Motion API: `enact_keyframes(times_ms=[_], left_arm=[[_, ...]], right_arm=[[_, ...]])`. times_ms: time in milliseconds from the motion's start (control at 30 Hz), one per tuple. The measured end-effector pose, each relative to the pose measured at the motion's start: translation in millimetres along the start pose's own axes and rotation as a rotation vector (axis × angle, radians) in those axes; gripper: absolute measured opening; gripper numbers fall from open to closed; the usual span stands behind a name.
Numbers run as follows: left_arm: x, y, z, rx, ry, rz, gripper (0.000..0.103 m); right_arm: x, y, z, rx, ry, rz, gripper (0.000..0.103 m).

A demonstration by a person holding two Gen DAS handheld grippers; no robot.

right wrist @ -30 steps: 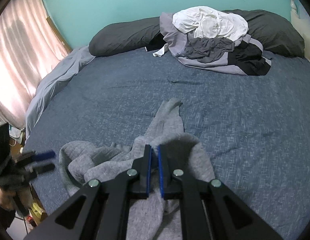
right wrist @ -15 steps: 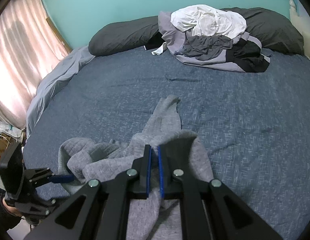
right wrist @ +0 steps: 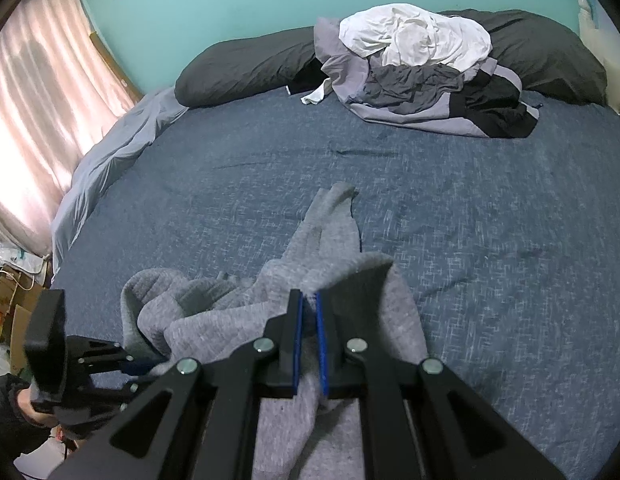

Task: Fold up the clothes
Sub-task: 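Spread the sweatshirt on the bed with both tools holding its edges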

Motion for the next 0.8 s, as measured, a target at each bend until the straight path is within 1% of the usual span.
enact_keyframes(times_ms=[100, 233, 267, 300, 333, 367, 500, 600, 800], left_arm=[[-3.0, -6.7, -4.0, -0.018, 0.023, -0.010, 0.003], [-13.8, -24.4, -19.9, -0.081, 0.061, -0.006, 0.003], [-16.6, -29.1, -24.1, -0.097, 0.071, -0.005, 0.003], [-19.5, -33.8, -28.3, -0.114, 0.080, -0.003, 0.003], [-21.9, -39.3, -32.4, -0.129, 0.086, -0.004, 0.003], [-25.1, -46.5, -37.3, -0.147, 0.094, -0.007, 0.003], [-37.4, -68.4, -52.5, -0.206, 0.127, -0.019, 0.003], [-46.6, -77.7, -58.9, -0.236, 0.154, -0.015, 0.003], [-52.6, -88.3, -56.1, -0.254, 0.167, -0.026, 0.003]], right_arm=[[1.1, -3.5, 3.2, -0.006, -0.005, -0.007, 0.008], [-0.2, 1.4, 9.6, 0.025, -0.007, -0.004, 0.011], [-1.1, 3.6, 11.4, 0.036, -0.006, -0.004, 0.015], [-2.0, 5.9, 13.1, 0.047, -0.005, -0.003, 0.022], [-3.8, 9.7, 16.1, 0.059, -0.003, 0.004, 0.032], [-6.2, 14.3, 20.2, 0.068, -0.001, 0.012, 0.035], [-8.8, 30.7, 39.7, 0.058, -0.028, 0.055, 0.035], [0.4, 35.9, 53.7, 0.045, -0.067, 0.080, 0.035], [33.3, 18.8, 52.3, 0.036, -0.084, 0.066, 0.035]])
Point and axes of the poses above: each gripper's, at about its wrist camera, not at the fingertips, and x roughly the way its jaws point, y to its right, z to its underside, the point moved 10 cm from there along x, roughly the way its jaws point, and after that the axes turned 4 degrees about -x, right-handed, at the moved point
